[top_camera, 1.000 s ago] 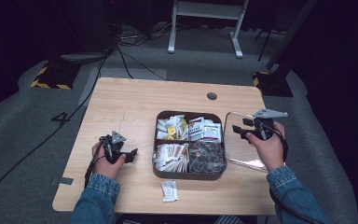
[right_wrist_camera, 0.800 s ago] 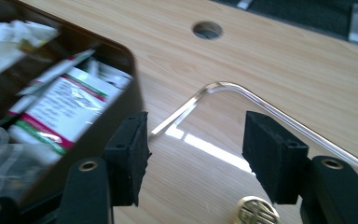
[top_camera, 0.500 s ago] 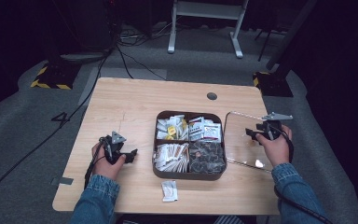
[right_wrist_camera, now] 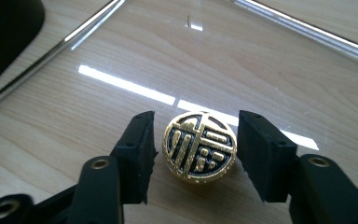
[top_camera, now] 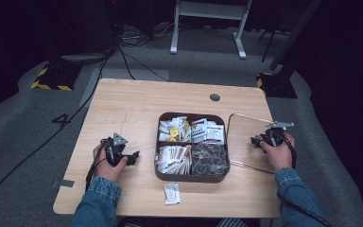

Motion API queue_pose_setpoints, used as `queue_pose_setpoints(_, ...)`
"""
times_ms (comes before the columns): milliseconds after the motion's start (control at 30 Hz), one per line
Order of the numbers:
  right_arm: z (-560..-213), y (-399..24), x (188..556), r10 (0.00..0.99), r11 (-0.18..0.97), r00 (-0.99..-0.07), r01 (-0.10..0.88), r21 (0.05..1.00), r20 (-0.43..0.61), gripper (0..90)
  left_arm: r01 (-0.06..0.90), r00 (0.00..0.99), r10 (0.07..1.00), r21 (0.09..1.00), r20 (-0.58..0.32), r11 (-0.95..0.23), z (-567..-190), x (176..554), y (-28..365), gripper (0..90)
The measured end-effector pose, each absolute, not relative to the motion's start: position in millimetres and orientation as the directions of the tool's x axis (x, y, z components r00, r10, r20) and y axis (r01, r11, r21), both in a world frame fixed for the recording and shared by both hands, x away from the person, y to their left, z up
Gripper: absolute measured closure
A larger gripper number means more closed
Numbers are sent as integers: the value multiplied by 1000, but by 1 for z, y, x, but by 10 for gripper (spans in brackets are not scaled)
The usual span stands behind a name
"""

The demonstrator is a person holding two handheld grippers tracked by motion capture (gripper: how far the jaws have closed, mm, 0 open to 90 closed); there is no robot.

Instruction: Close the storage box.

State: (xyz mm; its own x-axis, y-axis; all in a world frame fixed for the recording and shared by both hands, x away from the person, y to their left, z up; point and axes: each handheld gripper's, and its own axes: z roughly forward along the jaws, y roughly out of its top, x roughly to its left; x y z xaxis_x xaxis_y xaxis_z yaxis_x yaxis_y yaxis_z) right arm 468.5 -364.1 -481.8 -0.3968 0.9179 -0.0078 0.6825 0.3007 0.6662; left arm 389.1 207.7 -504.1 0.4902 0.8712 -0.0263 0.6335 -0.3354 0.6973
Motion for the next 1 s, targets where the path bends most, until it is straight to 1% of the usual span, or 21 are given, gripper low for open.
queue_pose_setpoints(33, -483, -364, 468, 918, 304, -397, 685, 662, -10, 500, 633, 490, 871, 697, -26, -336, -504, 389, 208, 213)
queue_pose_setpoints(100, -485, -365, 467, 915, 319, -402, 674, 666, -31, 565, 633, 490, 871, 697, -26, -335, -504, 389, 208, 213)
queue_pose_setpoints(133, -485, -364, 466, 913, 319, -407, 673, 668, -26, 582, 634, 490, 871, 697, -26, -335, -504, 389, 208, 213)
queue_pose_setpoints(267, -484, -362, 465, 908, 347, -416, 664, 662, -58, 587, 633, 490, 871, 697, -26, -336, -504, 389, 208, 213)
queue_pose_setpoints(567, -479, -364, 464, 913, 326, -407, 669, 668, -38, 589, 634, 490, 871, 697, -26, -335, -504, 389, 208, 213)
queue_pose_setpoints(1000, -445, -375, 458, 922, 273, -388, 638, 720, -6, 589, 634, 490, 871, 697, -26, -336, -504, 389, 208, 213)
